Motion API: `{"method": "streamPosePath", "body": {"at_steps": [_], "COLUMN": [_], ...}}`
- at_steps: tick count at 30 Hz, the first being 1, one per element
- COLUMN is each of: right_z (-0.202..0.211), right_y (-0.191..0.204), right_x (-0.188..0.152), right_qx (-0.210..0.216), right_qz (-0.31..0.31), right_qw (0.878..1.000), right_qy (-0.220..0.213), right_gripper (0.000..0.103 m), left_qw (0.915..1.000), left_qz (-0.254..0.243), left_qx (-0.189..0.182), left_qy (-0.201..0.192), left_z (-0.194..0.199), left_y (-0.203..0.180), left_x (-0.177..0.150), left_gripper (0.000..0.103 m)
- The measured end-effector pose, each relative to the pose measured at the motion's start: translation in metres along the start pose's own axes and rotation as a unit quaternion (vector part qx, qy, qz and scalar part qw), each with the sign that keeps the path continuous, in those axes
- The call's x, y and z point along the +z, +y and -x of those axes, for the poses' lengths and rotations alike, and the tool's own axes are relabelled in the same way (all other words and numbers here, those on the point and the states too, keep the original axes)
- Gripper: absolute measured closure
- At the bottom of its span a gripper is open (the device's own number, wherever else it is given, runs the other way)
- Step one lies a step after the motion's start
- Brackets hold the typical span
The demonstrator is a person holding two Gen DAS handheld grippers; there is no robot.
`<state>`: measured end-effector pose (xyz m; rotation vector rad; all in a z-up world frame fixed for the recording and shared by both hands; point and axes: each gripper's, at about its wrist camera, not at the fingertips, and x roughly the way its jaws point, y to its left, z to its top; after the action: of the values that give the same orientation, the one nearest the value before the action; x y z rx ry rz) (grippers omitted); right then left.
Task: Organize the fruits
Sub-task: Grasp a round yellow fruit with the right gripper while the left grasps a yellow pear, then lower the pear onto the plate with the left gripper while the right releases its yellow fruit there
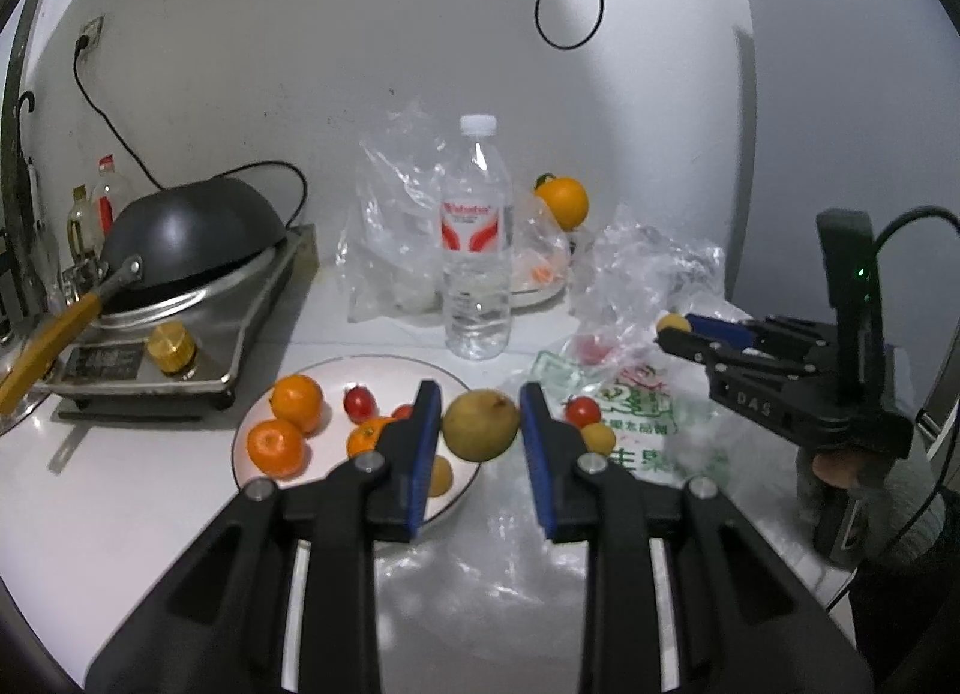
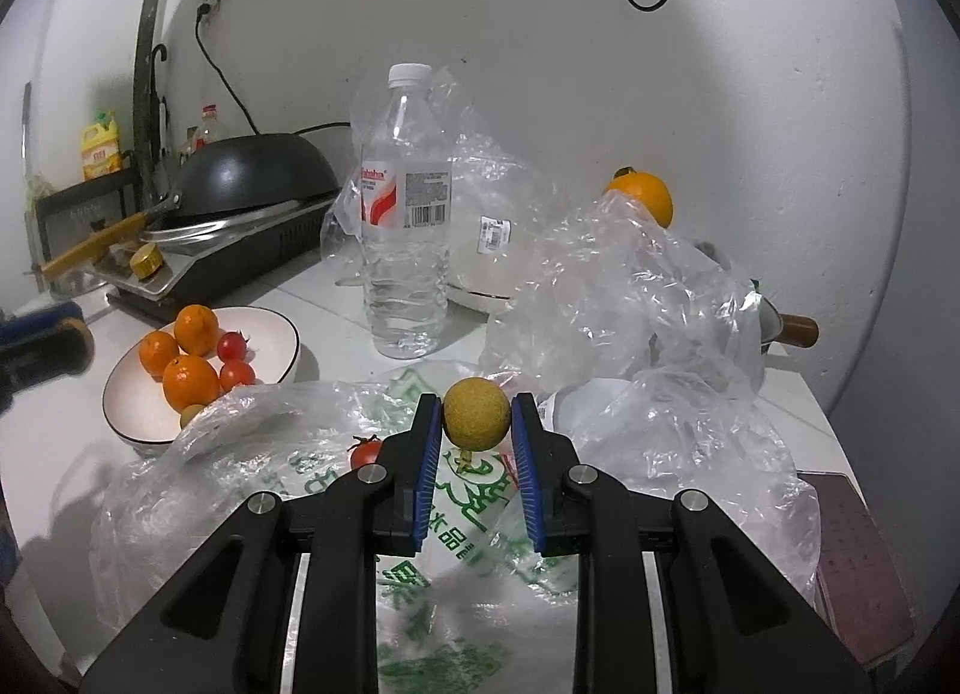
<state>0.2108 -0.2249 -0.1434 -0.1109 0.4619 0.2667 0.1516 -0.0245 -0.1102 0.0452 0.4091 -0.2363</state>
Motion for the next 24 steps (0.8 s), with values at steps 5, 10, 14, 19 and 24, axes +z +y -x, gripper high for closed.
{"method": "streamPosePath", "body": {"at_steps": [5,10,14,19,24], "right_z": [-0.002,-0.004,-0.006,-0.006,-0.008], "right_y": [0.002,0.000,0.001,0.000,0.002], "right_x": [0.001,0.001,0.001,0.001,0.001], "right_qx": [-0.006,-0.006,-0.007,-0.012,-0.013], "right_qz": [0.007,0.000,0.005,0.002,0.004], "right_qw": [1.000,1.000,1.000,1.000,1.000], "right_qy": [0.005,0.012,0.015,0.015,0.019], "right_gripper": [0.077,0.077,0.077,0.077,0.077], "left_qw": [1.0000,0.9990,0.9993,0.9991,0.9992], "left_qz": [0.002,0.026,0.019,0.031,0.036], "left_qx": [-0.001,-0.036,-0.031,-0.029,-0.013], "left_qy": [-0.003,0.007,0.003,0.002,0.008], "left_z": [0.002,0.000,0.000,0.002,-0.002], "left_y": [0.006,0.014,0.016,0.025,0.039], "left_x": [0.000,0.002,0.003,0.000,-0.004], "left_gripper": [0.075,0.075,0.075,0.075,0.075]}}
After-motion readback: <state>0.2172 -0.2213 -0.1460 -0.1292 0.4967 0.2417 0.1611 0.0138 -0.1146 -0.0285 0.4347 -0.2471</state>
